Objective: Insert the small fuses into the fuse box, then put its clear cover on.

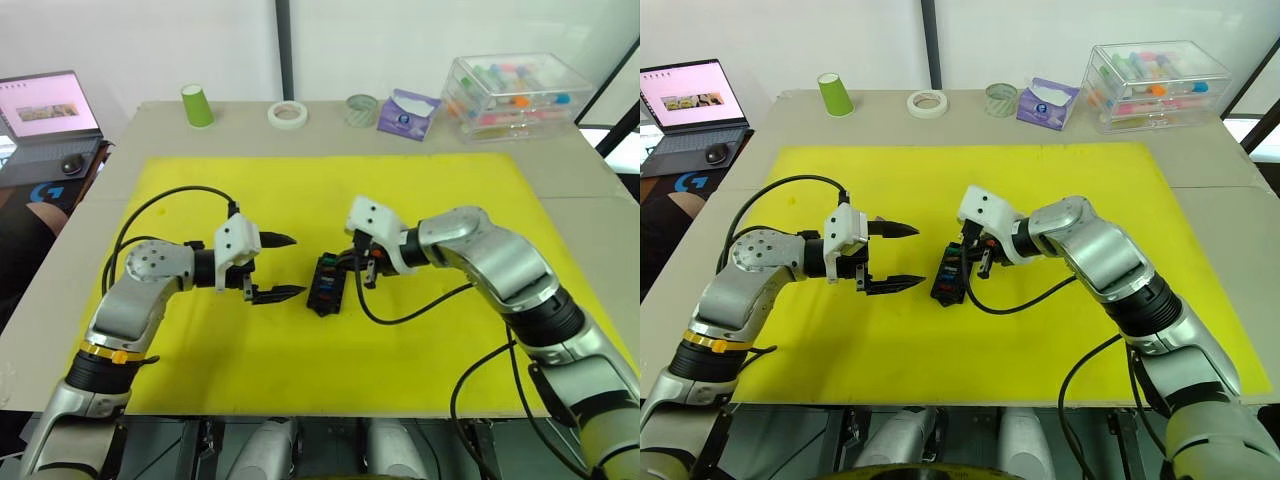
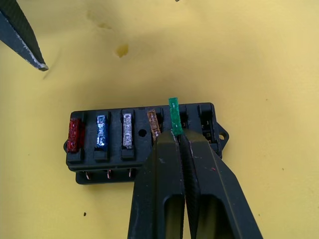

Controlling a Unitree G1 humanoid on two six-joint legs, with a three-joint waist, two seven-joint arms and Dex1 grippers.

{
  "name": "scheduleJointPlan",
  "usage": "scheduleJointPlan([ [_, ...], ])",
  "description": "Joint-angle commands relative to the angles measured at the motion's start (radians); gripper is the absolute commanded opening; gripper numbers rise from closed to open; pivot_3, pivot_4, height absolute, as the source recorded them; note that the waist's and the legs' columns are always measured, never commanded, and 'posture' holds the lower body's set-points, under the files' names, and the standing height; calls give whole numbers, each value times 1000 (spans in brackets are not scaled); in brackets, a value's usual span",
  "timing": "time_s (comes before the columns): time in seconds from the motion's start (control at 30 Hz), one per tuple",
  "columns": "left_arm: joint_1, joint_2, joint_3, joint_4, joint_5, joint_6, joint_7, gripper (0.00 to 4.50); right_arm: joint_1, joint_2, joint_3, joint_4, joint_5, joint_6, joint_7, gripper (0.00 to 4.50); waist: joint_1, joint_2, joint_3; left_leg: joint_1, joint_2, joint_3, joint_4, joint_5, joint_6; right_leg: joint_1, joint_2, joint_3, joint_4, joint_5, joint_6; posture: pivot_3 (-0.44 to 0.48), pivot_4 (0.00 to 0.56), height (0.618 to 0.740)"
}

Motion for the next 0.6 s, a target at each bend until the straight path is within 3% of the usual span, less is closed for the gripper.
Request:
scheduleJointPlan([
  [0.03, -3, 7, 5, -26, -5, -7, 2, 4486, -11, -6, -8, 0, -14, -24, 3, 0, 0, 0, 0, 0, 0, 0, 0, 0, 0, 0, 0, 0, 0, 0, 0, 0, 150, 740],
  [0.6, -7, 10, 5, -21, -7, -8, -6, 4486, -27, 18, -58, -7, 28, -2, -11, 0, 0, 0, 0, 0, 0, 0, 0, 0, 0, 0, 0, 0, 0, 0, 0, 0, 150, 740],
])
